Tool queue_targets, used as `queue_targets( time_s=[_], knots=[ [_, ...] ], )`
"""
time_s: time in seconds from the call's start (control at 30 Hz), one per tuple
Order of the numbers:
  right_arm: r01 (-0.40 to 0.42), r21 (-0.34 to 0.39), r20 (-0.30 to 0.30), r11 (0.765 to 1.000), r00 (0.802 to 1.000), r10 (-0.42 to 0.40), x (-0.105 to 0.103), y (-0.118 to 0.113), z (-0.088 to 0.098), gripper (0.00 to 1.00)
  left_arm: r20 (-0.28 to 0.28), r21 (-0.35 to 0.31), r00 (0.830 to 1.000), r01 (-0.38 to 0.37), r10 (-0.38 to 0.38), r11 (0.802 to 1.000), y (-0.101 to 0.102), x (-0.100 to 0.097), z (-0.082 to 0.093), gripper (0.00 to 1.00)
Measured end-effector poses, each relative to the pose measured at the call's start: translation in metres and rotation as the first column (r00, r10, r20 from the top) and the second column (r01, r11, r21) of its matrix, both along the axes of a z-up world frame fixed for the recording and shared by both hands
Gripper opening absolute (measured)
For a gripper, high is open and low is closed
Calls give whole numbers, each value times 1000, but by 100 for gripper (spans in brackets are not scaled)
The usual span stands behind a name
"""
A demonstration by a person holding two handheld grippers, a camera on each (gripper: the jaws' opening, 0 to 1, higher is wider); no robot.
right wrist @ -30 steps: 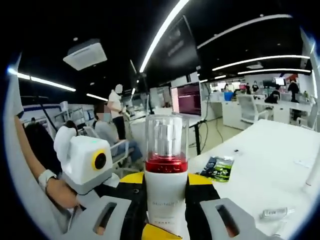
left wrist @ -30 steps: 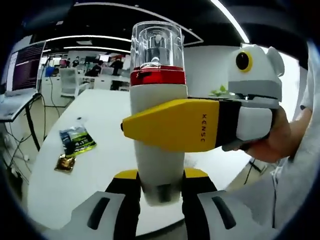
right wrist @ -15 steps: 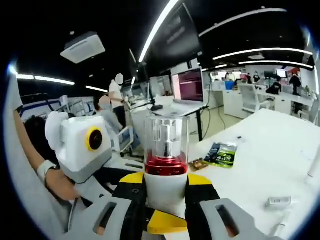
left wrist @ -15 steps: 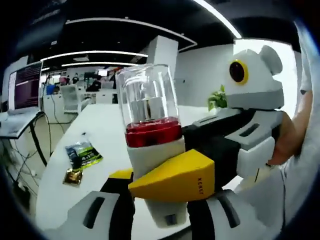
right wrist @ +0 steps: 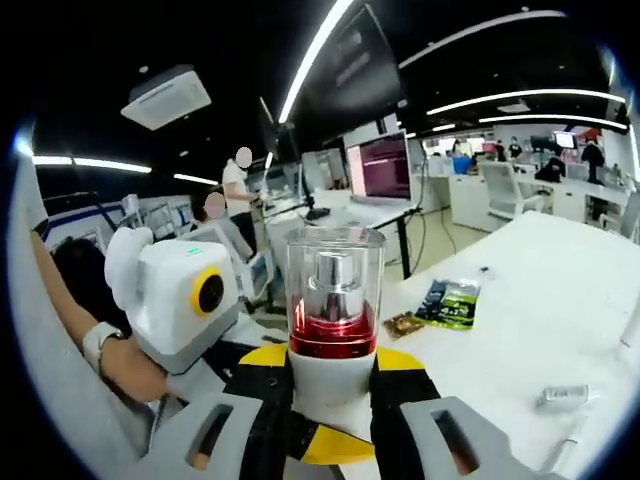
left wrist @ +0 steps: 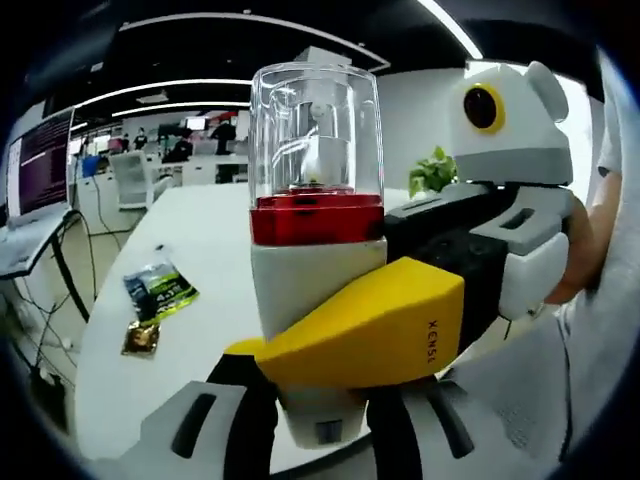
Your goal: Arrange the skincare products in the storage area until every visible bottle or jar stands upright without overlapping.
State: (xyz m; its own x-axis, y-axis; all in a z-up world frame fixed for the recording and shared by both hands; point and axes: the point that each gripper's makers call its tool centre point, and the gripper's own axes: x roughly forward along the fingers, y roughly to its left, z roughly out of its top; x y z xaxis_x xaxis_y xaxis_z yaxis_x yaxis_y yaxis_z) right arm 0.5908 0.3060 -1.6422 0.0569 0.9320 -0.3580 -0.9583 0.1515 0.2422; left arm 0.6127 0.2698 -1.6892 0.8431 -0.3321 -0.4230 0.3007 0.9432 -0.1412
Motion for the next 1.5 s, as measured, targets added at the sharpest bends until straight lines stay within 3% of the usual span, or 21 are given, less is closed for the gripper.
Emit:
queue_targets(
  time_s=[0.17,0.4,0.5,0.6,0.8,0.93,1.0,1.1,1.2,1.27,1.5],
  knots=[
    [-1,0,-41,1000,999,1,-2,-6,-3,25,-13,18,1000,27,-26,999,-4,-3,-3,29],
    [-16,25,-113,1000,993,19,-7,-12,-7,26,-54,-27,996,73,-74,997,-13,-9,-7,29],
    [-25,40,-116,999,993,30,-8,-13,-6,27,-53,-58,994,95,-98,994,-17,-12,-4,29],
    [-33,53,-128,998,991,39,-9,-14,-4,28,-64,-140,989,123,-133,982,-26,-14,-1,29],
    [-85,96,-139,992,985,98,-16,-16,2,30,-45,-185,979,185,-197,965,-36,-19,5,29],
    [-188,116,-179,975,962,207,-24,-20,5,32,-39,-241,967,236,-252,941,-49,-24,10,29],
    [-227,96,-157,969,958,239,-25,-23,4,32,-28,-226,965,249,-262,942,-50,-25,11,29],
    [-220,93,-153,971,961,232,-23,-24,4,31,-26,-229,966,247,-259,942,-51,-23,11,29],
    [-170,120,-174,978,966,190,-16,-22,7,30,-13,-223,973,222,-231,949,-46,-19,13,29],
    [-150,124,-160,981,973,169,-13,-21,8,30,18,-192,977,211,-212,958,-42,-15,15,29],
    [-131,85,-103,988,985,139,-5,-18,7,30,24,-176,987,162,-160,971,-37,-8,13,29]
  ],
)
